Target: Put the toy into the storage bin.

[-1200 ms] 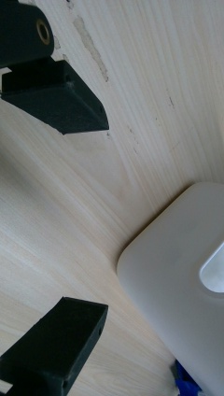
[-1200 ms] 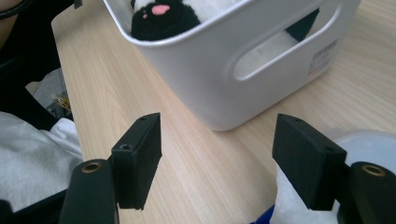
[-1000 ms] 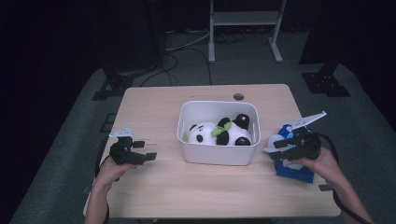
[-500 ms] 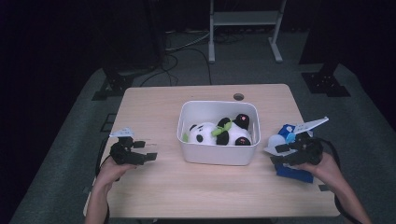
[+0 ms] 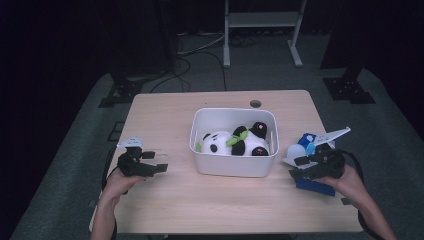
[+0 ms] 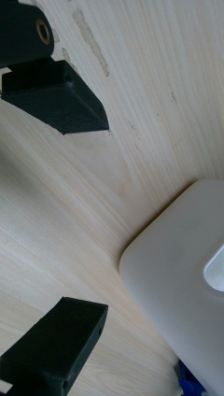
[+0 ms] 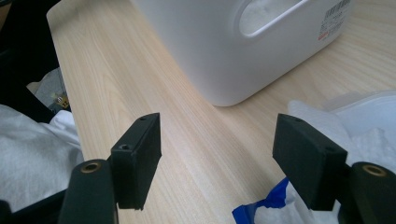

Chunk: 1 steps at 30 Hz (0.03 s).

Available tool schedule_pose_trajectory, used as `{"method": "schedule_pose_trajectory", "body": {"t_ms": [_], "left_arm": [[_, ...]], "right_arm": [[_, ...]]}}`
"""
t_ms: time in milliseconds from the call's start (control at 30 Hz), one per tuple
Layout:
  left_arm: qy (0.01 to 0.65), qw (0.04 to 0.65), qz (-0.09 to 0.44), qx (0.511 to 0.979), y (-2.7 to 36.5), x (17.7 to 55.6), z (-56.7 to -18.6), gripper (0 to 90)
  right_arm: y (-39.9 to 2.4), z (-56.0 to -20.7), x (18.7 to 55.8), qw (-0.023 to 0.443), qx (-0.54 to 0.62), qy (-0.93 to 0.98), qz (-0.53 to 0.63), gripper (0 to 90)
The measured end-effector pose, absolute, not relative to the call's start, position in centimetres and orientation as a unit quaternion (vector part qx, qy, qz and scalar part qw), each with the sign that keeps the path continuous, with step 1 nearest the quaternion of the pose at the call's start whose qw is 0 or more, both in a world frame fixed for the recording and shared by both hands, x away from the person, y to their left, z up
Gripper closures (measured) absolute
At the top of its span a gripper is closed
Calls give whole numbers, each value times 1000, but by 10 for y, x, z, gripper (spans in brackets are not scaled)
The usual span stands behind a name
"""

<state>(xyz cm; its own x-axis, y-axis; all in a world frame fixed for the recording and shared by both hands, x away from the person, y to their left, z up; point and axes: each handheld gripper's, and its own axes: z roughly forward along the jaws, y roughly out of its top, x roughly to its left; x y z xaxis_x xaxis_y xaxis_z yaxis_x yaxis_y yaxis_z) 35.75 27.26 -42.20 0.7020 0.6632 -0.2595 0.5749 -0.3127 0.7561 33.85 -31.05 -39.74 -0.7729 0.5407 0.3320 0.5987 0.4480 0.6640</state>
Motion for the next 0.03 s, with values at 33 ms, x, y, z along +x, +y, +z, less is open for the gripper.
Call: {"method": "schedule_pose_trajectory", "body": {"t_ms": [33], "left_arm": [[384, 445, 50, 808, 273, 357, -422, 96]], "right_arm": [[-310, -397, 339, 35, -335, -850, -405, 313]]}}
